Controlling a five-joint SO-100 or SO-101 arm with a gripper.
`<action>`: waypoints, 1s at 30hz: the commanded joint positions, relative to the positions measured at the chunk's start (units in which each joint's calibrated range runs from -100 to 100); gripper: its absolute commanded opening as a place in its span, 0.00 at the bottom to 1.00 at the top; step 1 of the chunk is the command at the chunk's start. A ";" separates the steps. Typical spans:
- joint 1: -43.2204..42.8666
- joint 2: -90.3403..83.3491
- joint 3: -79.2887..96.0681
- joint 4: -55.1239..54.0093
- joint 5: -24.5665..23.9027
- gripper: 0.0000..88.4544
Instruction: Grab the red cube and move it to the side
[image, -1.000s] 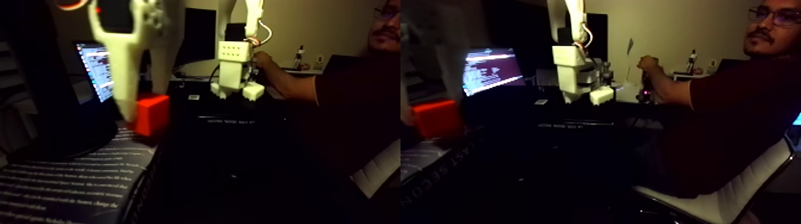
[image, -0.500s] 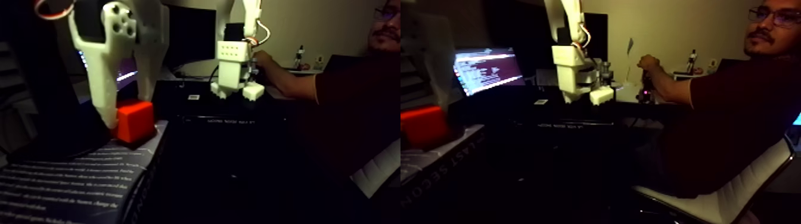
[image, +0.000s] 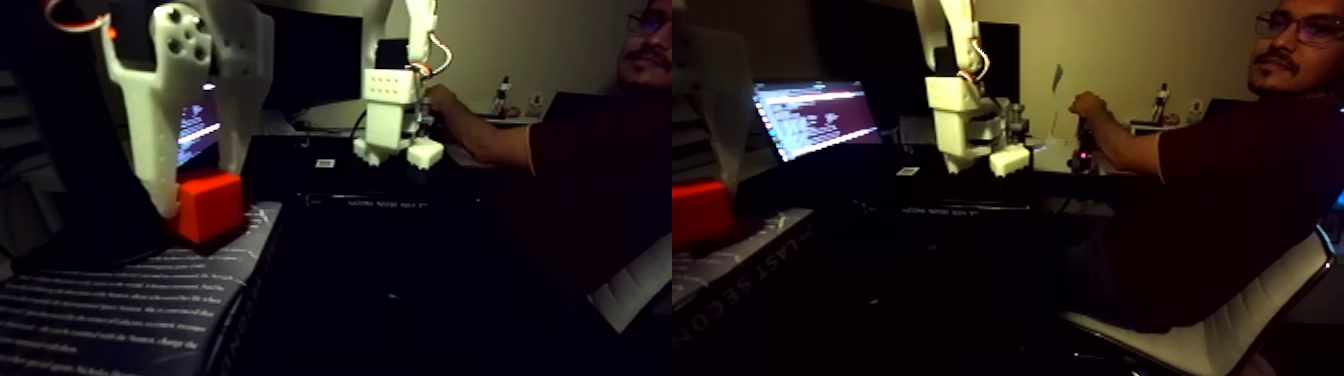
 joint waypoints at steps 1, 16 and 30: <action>-0.23 -0.31 -1.32 -0.01 0.00 0.08; -0.73 -0.39 1.04 -0.86 0.00 0.15; -2.65 -0.56 3.58 -0.94 1.89 0.23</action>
